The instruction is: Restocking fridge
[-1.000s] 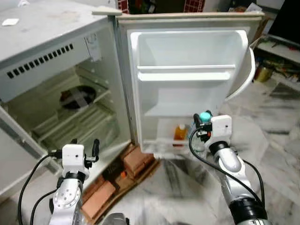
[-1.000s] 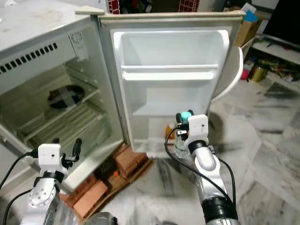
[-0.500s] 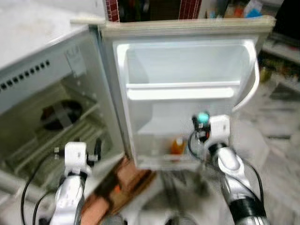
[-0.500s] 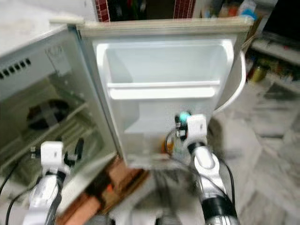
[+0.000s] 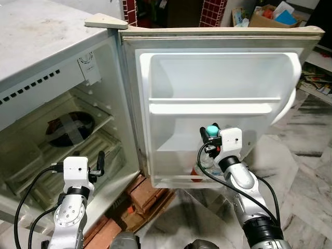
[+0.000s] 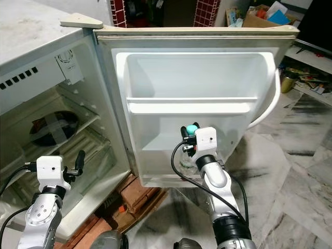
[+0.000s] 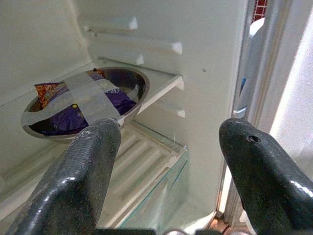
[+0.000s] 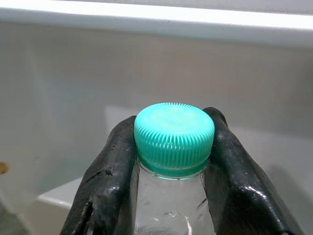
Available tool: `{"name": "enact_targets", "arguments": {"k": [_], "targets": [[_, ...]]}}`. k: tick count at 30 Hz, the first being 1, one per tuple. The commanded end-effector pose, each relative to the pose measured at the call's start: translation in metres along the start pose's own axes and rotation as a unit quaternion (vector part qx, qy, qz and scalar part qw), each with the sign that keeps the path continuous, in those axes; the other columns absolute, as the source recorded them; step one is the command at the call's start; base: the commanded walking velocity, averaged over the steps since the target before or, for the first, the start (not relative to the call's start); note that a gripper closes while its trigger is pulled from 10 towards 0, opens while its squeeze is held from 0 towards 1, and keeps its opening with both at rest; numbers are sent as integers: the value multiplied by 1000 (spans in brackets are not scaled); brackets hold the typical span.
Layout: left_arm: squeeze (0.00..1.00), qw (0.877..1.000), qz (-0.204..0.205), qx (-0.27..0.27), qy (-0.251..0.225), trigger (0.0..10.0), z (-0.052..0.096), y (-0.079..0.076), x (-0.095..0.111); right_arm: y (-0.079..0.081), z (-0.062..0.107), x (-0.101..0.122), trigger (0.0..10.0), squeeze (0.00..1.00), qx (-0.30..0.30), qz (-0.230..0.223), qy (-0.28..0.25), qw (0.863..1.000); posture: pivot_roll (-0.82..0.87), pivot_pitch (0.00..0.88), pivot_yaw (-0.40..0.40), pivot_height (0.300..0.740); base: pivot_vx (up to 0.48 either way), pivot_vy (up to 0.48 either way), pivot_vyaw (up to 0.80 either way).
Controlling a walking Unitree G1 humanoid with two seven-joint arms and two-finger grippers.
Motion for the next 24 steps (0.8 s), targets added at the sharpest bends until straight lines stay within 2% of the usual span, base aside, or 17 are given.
{"name": "enact_targets", "arguments": {"k": [1,3,7,17,24], "targets": [[0,1000,-3,4,5,10000,0,2,-1,2,-1,5,10000,0,11,-13,-10,1000,92,36,-10,740,0,0,0],[0,1000,-2,4,5,10000,0,2,-1,4,-1,5,10000,0,16,-17,-11,1000,92,36,-11,740,0,0,0],[0,1000,-3,3,7,10000,0,1,-1,13,0,8,10000,0,41,-25,-19,999,92,36,-10,711,0,0,0],[0,1000,-6,3,10,10000,-1,1,-3,12,1,8,10000,0,44,-21,-22,999,89,36,-10,646,0,0,0],[0,1000,-8,3,6,10000,0,1,-2,10,0,9,10000,0,39,-21,-24,999,88,42,-6,642,0,0,0]]}}
Point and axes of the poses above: a point about 5 cm out from each wrist's last joint towards the gripper, its own z axis pointing back from the gripper into the wrist, its own x axis along the axis of the wrist's last joint, y = z × x, the point moved 2 cm from there along -z, pointing out of the wrist towards the gripper, and after that the axes turned 15 degrees about z, right-handed, at the moved point
